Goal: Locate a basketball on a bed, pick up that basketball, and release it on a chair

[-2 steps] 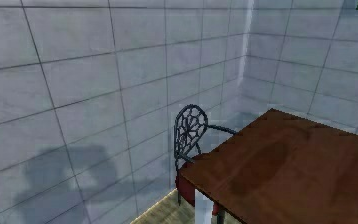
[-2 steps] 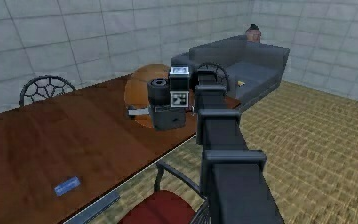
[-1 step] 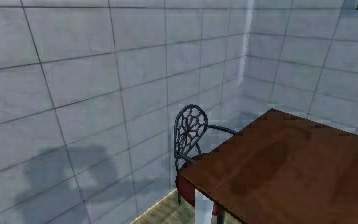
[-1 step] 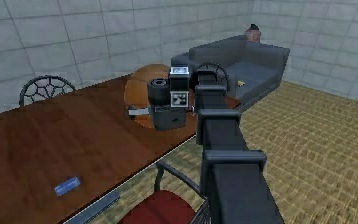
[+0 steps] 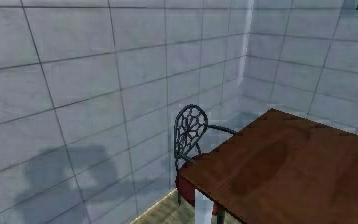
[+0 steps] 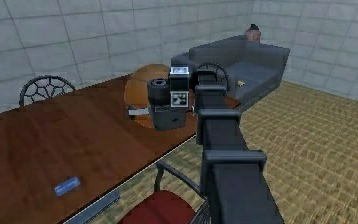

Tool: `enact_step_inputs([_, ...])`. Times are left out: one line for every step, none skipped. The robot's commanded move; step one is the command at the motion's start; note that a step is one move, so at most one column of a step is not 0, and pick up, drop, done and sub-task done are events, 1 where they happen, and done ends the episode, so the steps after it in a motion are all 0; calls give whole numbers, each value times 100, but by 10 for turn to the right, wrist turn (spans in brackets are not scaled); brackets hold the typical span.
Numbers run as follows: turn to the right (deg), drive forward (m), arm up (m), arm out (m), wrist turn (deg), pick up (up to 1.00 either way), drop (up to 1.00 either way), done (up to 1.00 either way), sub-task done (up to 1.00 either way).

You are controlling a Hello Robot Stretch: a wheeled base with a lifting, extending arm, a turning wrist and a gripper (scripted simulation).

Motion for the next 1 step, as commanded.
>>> enact_step_inputs([0, 0, 0, 0, 0, 0, 100, 0, 0])
